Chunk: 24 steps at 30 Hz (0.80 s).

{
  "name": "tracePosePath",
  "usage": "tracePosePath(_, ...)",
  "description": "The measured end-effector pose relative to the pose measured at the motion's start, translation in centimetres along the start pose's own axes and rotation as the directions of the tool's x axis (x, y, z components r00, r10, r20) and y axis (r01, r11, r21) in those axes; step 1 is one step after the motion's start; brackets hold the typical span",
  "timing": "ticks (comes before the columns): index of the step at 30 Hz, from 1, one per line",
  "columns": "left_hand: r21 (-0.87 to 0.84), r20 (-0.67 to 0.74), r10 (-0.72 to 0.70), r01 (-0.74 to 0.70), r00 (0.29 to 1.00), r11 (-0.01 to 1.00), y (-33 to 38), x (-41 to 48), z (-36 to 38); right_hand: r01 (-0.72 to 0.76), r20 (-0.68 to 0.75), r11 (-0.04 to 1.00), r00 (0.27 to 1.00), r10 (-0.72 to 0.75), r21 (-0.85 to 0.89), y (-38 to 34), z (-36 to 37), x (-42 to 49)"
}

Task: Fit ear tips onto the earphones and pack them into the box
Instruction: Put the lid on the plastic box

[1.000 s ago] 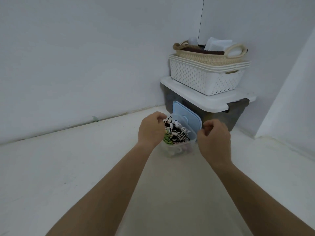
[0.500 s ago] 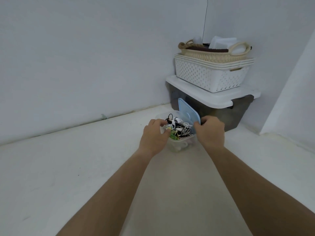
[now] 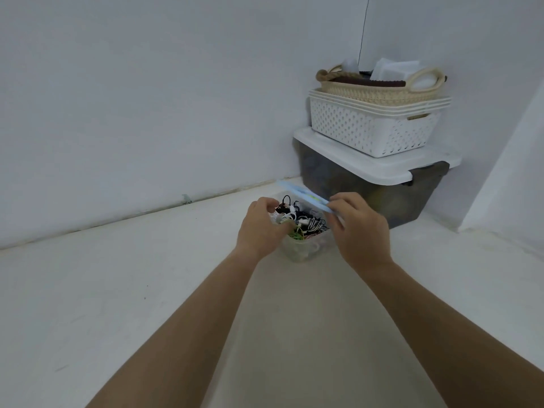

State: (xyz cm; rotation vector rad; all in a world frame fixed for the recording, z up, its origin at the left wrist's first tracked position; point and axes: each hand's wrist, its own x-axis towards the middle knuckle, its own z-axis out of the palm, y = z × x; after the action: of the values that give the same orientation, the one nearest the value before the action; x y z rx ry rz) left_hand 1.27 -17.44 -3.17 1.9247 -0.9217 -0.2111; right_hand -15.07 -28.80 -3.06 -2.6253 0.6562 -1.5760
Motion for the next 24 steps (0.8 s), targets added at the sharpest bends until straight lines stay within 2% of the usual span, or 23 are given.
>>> tracePosePath(4,-0.29,-0.069,-0.1,0.076,0.993,0.954,-1.0,-0.7,-0.6,0.109,0.087,0.994,0.99,-0.109,0.007,0.0,0.8,-0.7)
tracePosePath(7,-0.382,-0.081,-0.126,0.085,0.989,0.92,-1.2,-0.9,-1.0,0.161,0.157,0.986,0.976,-0.154,-0.031,-0.5,1.1,-1.0)
tracePosePath(12,-0.25,-0.074,-0.044,0.024,0.996,0.968,-0.8,-0.7,-0.8,0.149,0.244,0.988,0.958,-0.152,0.03,-0.4,0.9,-1.0)
tracePosePath(16,-0.203,-0.07,-0.085,0.069,0.994,0.977,-0.9,-0.2,-0.7,0.164,0.322,0.983,0.929,-0.182,0.083,0.1,0.7,-0.8)
tracePosePath(24,-0.037,-0.092,-0.058,0.055,0.994,0.998,-0.4,0.1,-0.9,0.216,0.407,0.97,0.88,-0.243,0.112,0.4,0.5,-0.8)
